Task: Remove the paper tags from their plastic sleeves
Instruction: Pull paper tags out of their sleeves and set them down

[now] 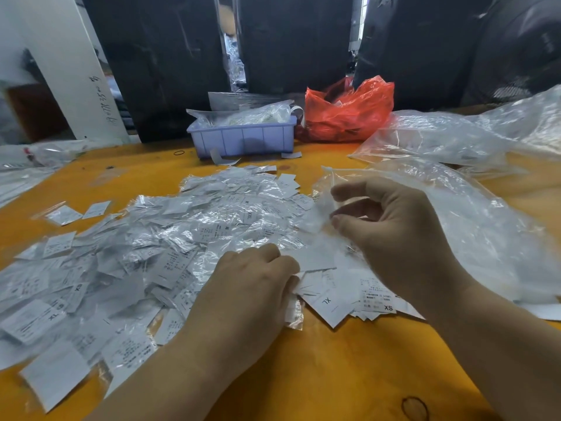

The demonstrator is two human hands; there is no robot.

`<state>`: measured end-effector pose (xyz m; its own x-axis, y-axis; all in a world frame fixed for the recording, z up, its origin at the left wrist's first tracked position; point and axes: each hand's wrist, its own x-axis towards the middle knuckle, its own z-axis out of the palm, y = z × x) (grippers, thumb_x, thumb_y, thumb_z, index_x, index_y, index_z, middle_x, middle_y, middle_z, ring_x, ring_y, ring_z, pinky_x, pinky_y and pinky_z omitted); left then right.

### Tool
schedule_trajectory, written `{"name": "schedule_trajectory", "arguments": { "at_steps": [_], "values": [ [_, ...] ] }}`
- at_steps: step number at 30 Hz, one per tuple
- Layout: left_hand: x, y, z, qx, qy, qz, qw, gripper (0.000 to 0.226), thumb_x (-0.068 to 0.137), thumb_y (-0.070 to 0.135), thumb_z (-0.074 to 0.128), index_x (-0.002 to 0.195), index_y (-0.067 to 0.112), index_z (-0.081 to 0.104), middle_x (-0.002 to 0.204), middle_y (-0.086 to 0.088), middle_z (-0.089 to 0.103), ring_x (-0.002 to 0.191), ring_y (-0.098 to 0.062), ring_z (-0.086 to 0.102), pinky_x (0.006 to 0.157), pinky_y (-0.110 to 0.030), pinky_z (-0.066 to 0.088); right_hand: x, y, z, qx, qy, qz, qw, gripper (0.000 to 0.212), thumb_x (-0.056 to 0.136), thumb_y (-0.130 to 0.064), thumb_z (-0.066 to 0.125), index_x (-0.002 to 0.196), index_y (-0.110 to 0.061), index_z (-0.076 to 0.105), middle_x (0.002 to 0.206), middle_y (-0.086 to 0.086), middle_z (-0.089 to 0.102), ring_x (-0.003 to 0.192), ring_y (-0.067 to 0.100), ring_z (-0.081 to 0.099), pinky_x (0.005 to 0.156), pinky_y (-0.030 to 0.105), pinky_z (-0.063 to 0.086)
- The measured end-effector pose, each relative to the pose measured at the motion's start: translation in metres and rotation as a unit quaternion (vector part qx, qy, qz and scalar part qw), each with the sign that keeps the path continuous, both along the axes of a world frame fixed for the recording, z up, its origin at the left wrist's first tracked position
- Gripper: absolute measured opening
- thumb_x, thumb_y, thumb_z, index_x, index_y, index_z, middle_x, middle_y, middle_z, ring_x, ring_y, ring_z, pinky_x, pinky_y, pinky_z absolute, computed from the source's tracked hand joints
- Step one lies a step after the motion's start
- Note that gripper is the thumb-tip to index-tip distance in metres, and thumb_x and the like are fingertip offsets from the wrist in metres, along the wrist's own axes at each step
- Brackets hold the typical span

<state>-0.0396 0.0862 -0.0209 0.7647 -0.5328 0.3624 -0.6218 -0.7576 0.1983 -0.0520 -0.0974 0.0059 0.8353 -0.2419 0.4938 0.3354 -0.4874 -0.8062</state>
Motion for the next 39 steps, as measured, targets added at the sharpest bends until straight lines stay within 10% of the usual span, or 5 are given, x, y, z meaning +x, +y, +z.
{"name": "schedule_trajectory", "arguments": {
  "at_steps": [16, 25, 32, 39],
  "values": [
    [-0.001, 0.015, 0.004, -0.012, 0.030, 0.028, 0.999, 0.039, 0.091, 0.010, 0.049, 0.121, 0.033, 0.060, 0.111, 0.015, 0.058, 0.106, -0.015, 0.054, 0.087, -0.033, 0.049, 0.009, 0.002, 0.000, 0.356, 0.150, 0.146, 0.911, 0.059, 0.072, 0.025, 0.060, 0.119, -0.011, 0.060, 0.082, 0.007, 0.051, 0.072, 0.018, 0.059, 0.066, 0.026, 0.056],
    [0.001, 0.017, 0.017, -0.111, -0.026, 0.039, 0.993, 0.011, 0.089, 0.018, 0.065, 0.085, 0.027, 0.070, 0.078, 0.013, 0.060, 0.073, -0.006, 0.054, 0.067, -0.020, 0.039, 0.006, 0.003, 0.004, 0.397, 0.245, 0.190, 0.864, 0.025, 0.079, 0.018, 0.058, 0.087, 0.003, 0.076, 0.086, 0.017, 0.060, 0.061, 0.023, 0.062, 0.061, 0.026, 0.056],
    [0.001, 0.018, 0.019, -0.376, 0.180, 0.016, 0.909, 0.012, 0.081, 0.038, 0.056, 0.083, 0.031, 0.066, 0.073, 0.013, 0.070, 0.065, -0.003, 0.063, 0.052, -0.011, 0.045, 0.004, 0.003, 0.005, 0.373, 0.247, 0.196, 0.873, 0.016, 0.069, -0.002, 0.068, 0.082, -0.006, 0.078, 0.085, 0.014, 0.063, 0.071, 0.022, 0.060, 0.061, 0.034, 0.058],
    [0.005, 0.021, 0.020, -0.449, 0.302, -0.008, 0.841, 0.015, 0.077, 0.033, 0.056, 0.084, 0.035, 0.070, 0.077, 0.000, 0.074, 0.065, -0.010, 0.064, 0.054, -0.021, 0.048, -0.002, 0.005, 0.009, 0.340, 0.221, 0.230, 0.884, 0.029, 0.068, -0.015, 0.067, 0.096, -0.006, 0.067, 0.076, 0.014, 0.068, 0.056, 0.021, 0.064, 0.046, 0.028, 0.053]
  ]
}}
